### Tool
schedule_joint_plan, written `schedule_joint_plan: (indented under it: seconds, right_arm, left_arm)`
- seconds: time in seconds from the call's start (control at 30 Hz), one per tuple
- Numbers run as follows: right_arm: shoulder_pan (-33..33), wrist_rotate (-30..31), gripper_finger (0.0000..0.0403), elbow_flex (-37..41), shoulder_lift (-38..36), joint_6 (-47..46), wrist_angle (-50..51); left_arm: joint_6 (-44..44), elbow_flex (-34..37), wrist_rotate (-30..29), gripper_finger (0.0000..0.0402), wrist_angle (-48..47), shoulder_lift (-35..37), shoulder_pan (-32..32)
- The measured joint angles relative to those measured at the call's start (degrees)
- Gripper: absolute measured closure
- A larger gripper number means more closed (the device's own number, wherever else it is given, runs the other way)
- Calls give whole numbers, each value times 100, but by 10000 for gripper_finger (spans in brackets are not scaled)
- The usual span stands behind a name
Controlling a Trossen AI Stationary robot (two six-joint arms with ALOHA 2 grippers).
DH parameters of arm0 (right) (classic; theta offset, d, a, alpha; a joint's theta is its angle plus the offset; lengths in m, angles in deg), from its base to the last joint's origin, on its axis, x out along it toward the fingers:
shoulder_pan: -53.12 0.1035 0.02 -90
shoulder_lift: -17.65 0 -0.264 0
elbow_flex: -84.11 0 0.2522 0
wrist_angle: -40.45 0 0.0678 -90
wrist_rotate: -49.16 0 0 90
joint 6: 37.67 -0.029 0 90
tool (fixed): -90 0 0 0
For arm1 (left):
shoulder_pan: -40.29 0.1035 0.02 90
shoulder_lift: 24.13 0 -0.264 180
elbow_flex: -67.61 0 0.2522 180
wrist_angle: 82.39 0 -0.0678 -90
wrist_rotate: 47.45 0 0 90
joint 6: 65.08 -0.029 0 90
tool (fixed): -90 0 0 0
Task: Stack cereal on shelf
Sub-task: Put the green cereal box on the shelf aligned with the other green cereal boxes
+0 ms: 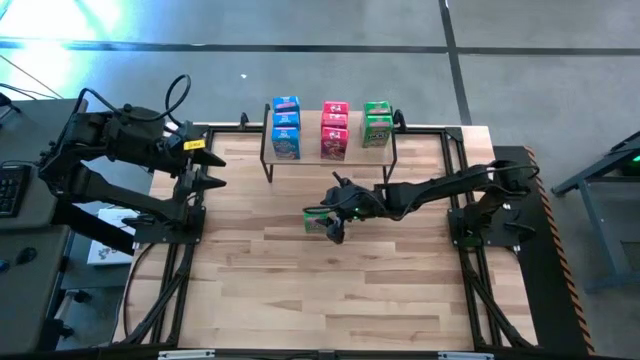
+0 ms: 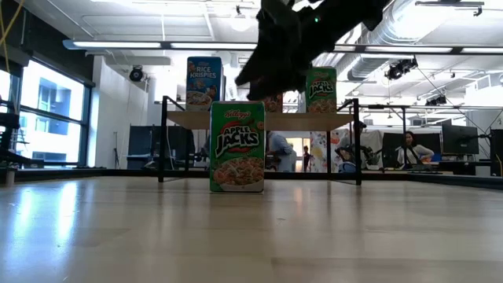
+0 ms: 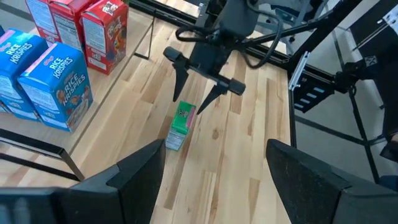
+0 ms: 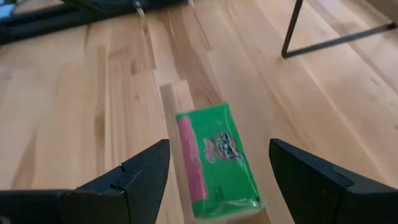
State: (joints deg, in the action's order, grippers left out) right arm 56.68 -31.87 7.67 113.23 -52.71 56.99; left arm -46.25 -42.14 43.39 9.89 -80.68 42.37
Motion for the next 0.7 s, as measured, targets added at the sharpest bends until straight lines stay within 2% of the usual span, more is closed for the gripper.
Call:
schedule_joint_plan:
  seconds: [0.27,0.7]
  right_arm:
    - [-17,-22,135,1,281,-11,92]
    - [-15,-40,135,5,314,-101,373]
  left_arm:
    - [-107,0,0,131,1,0,0]
    - [-107,2,-3,131,4,0,2]
